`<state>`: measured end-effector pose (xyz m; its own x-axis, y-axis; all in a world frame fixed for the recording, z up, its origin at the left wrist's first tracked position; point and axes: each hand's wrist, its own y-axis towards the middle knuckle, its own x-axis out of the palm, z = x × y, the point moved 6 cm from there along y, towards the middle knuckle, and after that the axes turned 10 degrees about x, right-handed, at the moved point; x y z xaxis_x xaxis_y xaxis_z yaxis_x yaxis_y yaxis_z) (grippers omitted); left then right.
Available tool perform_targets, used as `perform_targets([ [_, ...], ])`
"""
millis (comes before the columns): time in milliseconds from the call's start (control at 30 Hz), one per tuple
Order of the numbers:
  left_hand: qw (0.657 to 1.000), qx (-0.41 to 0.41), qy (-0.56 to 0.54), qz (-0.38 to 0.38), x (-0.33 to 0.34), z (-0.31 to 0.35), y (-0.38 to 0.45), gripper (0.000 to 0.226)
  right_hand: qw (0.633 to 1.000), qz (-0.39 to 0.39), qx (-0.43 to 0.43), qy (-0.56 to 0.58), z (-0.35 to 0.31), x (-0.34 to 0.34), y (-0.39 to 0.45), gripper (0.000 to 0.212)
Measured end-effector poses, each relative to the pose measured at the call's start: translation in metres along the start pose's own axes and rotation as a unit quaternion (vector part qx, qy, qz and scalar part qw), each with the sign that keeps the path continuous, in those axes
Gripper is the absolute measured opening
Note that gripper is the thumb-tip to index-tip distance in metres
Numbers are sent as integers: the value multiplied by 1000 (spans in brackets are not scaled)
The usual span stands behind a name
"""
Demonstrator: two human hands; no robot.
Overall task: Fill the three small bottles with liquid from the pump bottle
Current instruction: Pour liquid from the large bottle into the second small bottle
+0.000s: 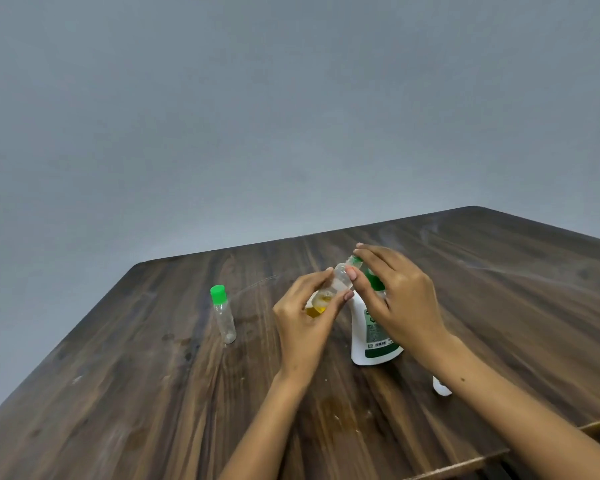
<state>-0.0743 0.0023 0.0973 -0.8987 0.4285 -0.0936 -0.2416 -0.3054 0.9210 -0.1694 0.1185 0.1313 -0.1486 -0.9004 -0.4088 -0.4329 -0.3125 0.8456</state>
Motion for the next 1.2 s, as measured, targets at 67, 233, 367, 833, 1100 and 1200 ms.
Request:
perform_targets([
  [67, 1000, 0, -1, 4, 0, 0, 1, 38, 1000, -10, -11, -9, -1, -2, 4, 51],
  [233, 1000, 10, -2, -5, 3, -1, 1, 38, 1000, -13, -10, -21, 0, -1, 6, 52],
  [367, 1000, 9, 2, -3, 2, -3, 0, 36, 1000, -17, -13, -14, 4, 1, 2, 48],
  [833, 1000, 4, 24, -5, 1, -7, 0, 39, 999, -24, -26, -34, 3, -1, 9, 42],
  [1100, 1000, 0, 16, 8, -1, -6, -2, 39, 999, -30, -18, -23, 7, 3, 3, 45],
  [1200, 1000, -2, 18, 1, -1, -6, -4, 40, 999, -27, -24, -22, 4, -1, 8, 44],
])
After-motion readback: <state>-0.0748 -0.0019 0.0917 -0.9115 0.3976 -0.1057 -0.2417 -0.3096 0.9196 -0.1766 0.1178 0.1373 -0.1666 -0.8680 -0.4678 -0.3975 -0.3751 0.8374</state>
